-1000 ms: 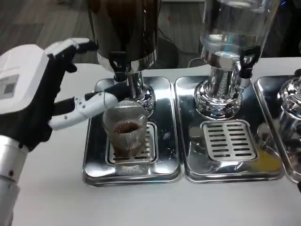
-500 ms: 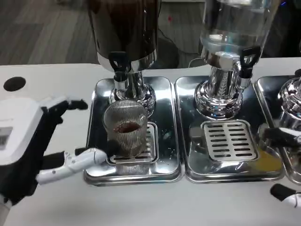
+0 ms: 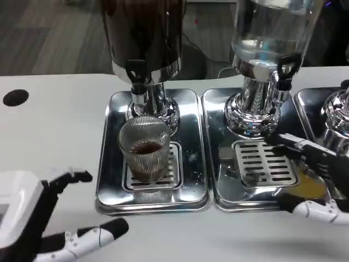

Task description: Grasp the cup under the faucet to collect the drink, then remove the cup.

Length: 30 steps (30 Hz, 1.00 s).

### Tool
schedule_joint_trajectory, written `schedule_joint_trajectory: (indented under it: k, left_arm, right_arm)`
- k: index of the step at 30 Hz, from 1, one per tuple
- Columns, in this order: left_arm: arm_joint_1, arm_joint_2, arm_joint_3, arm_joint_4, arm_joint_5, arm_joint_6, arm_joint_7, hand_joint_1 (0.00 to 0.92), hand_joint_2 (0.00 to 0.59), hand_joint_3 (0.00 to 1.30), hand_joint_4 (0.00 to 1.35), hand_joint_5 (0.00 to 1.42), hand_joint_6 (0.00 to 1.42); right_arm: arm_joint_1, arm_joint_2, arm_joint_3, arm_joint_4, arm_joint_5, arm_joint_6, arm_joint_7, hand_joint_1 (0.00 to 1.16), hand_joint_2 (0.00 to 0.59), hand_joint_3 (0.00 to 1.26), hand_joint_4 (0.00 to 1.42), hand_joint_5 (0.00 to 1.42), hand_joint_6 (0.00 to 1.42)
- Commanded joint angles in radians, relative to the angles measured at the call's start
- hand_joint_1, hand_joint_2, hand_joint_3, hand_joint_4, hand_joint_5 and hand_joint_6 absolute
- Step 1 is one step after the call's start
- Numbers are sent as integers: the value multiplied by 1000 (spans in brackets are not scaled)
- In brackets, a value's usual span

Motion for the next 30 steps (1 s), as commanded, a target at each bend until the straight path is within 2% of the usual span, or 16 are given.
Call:
schedule_joint_trajectory:
  k: [1,8,13,23,30]
  left_arm:
    - [55,-25,-17,24,31,-38,33,0,41,390,346,416,694]
    - [128,-59,-28,16,66,-73,54,0,48,390,347,421,693]
    - [166,-75,-23,-2,75,-84,57,0,50,391,347,424,693]
    - [220,-99,-17,8,71,-118,88,0,51,408,347,430,693]
    - [259,-106,-7,41,60,-156,125,0,55,418,349,434,693]
  right_arm:
    - [-38,31,25,11,-12,35,13,540,132,149,90,139,99]
    - [-103,97,78,64,-45,64,9,573,132,141,141,192,153]
    - [-155,133,113,73,-105,101,-17,611,121,117,142,195,159]
    - [-184,171,153,-34,-233,221,-102,672,108,117,164,219,139]
    - [-185,195,178,-91,-283,283,-132,676,107,125,165,219,139]
